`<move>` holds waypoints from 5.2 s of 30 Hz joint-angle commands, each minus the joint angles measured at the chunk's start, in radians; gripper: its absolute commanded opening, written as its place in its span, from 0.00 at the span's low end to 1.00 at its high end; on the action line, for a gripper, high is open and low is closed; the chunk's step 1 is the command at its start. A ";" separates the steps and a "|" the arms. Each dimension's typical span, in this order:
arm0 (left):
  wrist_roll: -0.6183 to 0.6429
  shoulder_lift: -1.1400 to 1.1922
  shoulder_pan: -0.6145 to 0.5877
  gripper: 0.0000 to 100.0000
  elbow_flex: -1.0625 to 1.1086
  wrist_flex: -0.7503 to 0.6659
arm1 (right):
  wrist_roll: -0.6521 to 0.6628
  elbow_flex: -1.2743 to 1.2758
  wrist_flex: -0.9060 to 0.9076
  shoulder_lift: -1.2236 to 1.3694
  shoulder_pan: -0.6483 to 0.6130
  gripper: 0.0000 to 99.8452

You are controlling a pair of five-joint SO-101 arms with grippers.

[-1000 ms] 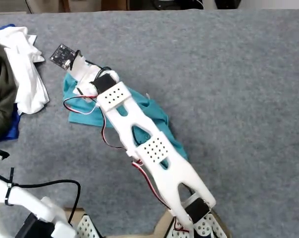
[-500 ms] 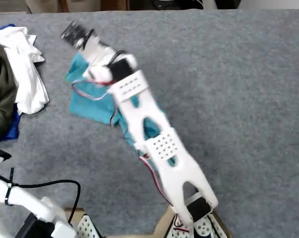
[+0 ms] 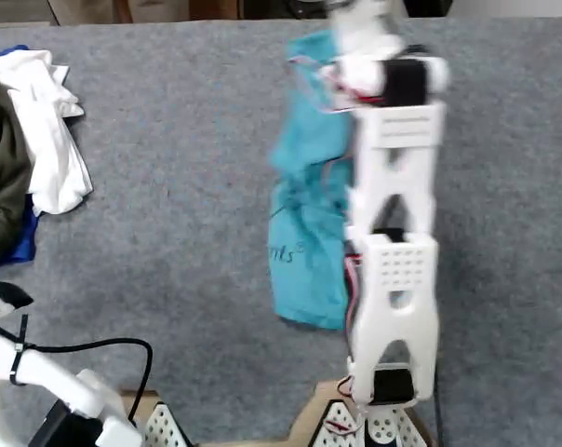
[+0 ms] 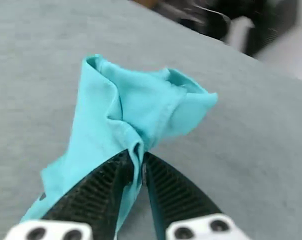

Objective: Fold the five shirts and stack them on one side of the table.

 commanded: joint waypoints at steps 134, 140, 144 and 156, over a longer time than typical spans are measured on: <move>0.270 0.151 1.082 0.02 -0.187 -0.342 | 0.471 2.514 -0.374 -1.986 0.147 0.05; 0.293 0.332 1.083 0.02 -0.195 -0.422 | 0.525 2.614 -0.313 -1.992 0.147 0.21; 0.292 0.437 1.080 0.02 -0.216 -0.419 | 0.591 2.609 -0.233 -1.995 0.166 0.24; 0.292 0.598 1.082 0.02 -0.219 -0.420 | 0.431 2.338 -0.356 -1.719 -0.007 0.24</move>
